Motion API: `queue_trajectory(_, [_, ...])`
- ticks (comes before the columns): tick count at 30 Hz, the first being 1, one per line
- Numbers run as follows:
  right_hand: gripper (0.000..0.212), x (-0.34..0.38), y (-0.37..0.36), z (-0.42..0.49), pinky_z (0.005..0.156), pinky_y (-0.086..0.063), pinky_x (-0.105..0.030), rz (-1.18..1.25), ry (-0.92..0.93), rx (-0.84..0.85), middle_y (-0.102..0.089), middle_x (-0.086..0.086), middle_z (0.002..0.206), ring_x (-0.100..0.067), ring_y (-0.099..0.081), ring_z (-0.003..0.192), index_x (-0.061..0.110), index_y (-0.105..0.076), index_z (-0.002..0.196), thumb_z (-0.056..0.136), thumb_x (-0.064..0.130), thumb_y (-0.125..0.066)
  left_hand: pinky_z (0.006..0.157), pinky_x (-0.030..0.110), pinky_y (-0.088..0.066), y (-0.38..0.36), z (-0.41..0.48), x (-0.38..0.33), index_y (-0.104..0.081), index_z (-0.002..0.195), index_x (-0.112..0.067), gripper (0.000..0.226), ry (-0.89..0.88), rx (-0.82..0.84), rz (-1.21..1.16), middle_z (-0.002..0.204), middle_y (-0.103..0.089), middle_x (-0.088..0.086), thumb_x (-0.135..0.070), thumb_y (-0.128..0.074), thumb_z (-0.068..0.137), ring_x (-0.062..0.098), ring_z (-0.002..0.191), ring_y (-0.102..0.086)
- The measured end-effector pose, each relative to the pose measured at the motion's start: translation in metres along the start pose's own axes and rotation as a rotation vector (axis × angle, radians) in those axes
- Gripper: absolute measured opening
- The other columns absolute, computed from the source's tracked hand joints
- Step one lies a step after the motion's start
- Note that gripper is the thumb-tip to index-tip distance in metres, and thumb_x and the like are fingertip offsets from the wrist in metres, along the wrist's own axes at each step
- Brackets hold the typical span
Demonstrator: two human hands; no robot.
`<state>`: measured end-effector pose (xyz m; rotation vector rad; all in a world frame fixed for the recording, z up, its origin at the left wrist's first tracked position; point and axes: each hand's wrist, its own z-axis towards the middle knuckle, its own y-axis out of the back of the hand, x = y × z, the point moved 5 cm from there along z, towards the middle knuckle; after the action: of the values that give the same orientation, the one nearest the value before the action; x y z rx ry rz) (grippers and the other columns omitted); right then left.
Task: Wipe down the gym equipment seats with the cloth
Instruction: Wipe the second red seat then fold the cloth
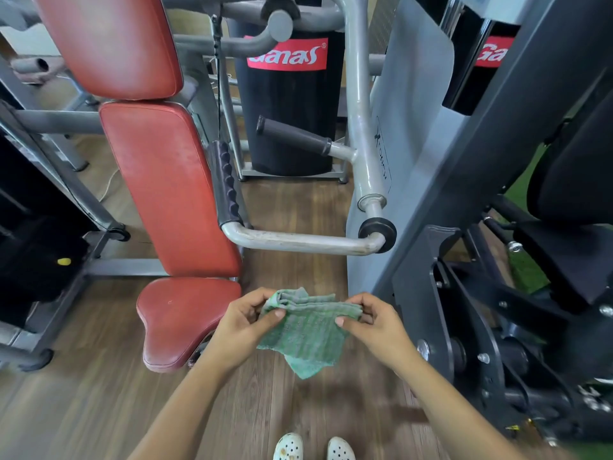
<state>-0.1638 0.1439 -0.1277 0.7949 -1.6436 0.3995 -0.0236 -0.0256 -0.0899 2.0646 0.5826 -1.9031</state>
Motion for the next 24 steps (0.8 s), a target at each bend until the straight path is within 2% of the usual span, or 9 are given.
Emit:
queue_trajectory(4, [0.009,0.004,-0.001,0.001,0.075,-0.053,-0.028,0.085,0.026,0.006,-0.071,-0.006,0.088,-0.015,-0.068,0.082,0.007,-0.064,0.087,0.082,0.005,-0.072,0.074,0.020,-0.049,0.003,-0.001,0.002,-0.072,0.090,-0.010,0.016,0.028,0.017,-0.003,0.089,-0.070,0.008,-0.013,-0.065,0.076,0.013,0.084,-0.064])
queue_trajectory(8, [0.012,0.021,0.000,-0.001,0.072,-0.047,-0.022,-0.007,0.096,0.051,-0.068,0.007,0.082,-0.007,-0.062,0.077,0.018,-0.067,0.086,0.085,0.006,-0.069,0.078,0.020,-0.050,0.012,0.001,0.002,-0.065,0.095,0.001,0.028,0.040,-0.019,0.088,0.089,-0.070,0.009,-0.013,-0.068,0.070,0.014,0.086,-0.063])
queue_trajectory(10, [0.013,0.033,0.000,-0.003,0.073,-0.048,-0.022,-0.046,0.146,0.074,-0.068,0.005,0.083,-0.010,-0.062,0.078,0.017,-0.068,0.086,0.085,0.005,-0.069,0.074,0.022,-0.051,0.015,0.003,0.002,-0.062,0.094,-0.004,0.030,0.035,-0.071,0.209,0.084,-0.070,0.001,-0.014,-0.072,0.067,0.012,0.080,-0.063])
queue_trajectory(13, [0.012,0.055,-0.006,-0.007,0.078,-0.049,-0.020,-0.118,0.219,0.138,-0.070,0.005,0.087,-0.011,-0.064,0.085,0.017,-0.070,0.088,0.085,0.006,-0.068,0.072,0.025,-0.054,0.019,0.002,0.002,-0.058,0.096,-0.021,0.040,-0.021,-0.187,0.570,0.084,-0.070,-0.014,-0.016,-0.081,0.064,0.002,0.072,-0.065])
queue_trajectory(15, [0.012,0.069,-0.012,-0.009,0.079,-0.047,-0.016,-0.170,0.260,0.185,-0.070,0.009,0.090,-0.006,-0.064,0.088,0.019,-0.071,0.090,0.086,0.007,-0.068,0.078,0.026,-0.054,0.017,0.000,0.002,-0.057,0.111,-0.027,0.054,-0.102,-0.184,0.763,0.093,-0.067,-0.018,-0.033,-0.079,0.063,0.000,0.082,-0.064])
queue_trajectory(16, [0.013,0.073,-0.015,-0.009,0.080,-0.047,-0.016,-0.196,0.273,0.201,-0.070,0.010,0.091,-0.005,-0.064,0.090,0.019,-0.072,0.091,0.086,0.008,-0.068,0.084,0.024,-0.052,0.014,-0.001,0.002,-0.055,0.121,-0.029,0.064,-0.139,-0.168,0.833,0.106,-0.063,-0.020,-0.044,-0.074,0.062,-0.002,0.093,-0.061])
queue_trajectory(19, [0.016,0.083,-0.023,-0.009,0.087,-0.046,-0.018,-0.272,0.285,0.244,-0.070,0.012,0.097,-0.003,-0.063,0.095,0.023,-0.074,0.097,0.086,0.013,-0.069,0.101,0.017,-0.034,0.000,-0.004,-0.005,-0.049,0.135,-0.032,0.082,-0.237,-0.062,0.899,0.134,-0.047,-0.019,-0.062,-0.068,0.061,-0.004,0.122,-0.043])
queue_trajectory(21, [0.021,0.088,-0.026,-0.008,0.091,-0.045,-0.018,-0.327,0.302,0.277,-0.070,0.016,0.100,0.001,-0.062,0.100,0.029,-0.072,0.101,0.086,0.014,-0.069,0.104,0.017,-0.032,-0.015,-0.003,-0.012,-0.058,0.129,-0.031,0.075,-0.287,0.025,0.842,0.135,-0.050,-0.016,-0.063,-0.070,0.062,-0.002,0.124,-0.042])
queue_trajectory(24, [0.025,0.092,-0.024,-0.007,0.089,-0.047,-0.021,-0.316,0.287,0.271,-0.071,0.013,0.094,-0.001,-0.064,0.094,0.032,-0.065,0.101,0.083,0.018,-0.073,0.089,0.025,-0.044,-0.025,-0.001,-0.016,-0.073,0.099,-0.024,0.050,-0.233,0.010,0.705,0.103,-0.069,-0.013,-0.060,-0.069,0.065,0.001,0.102,-0.056])
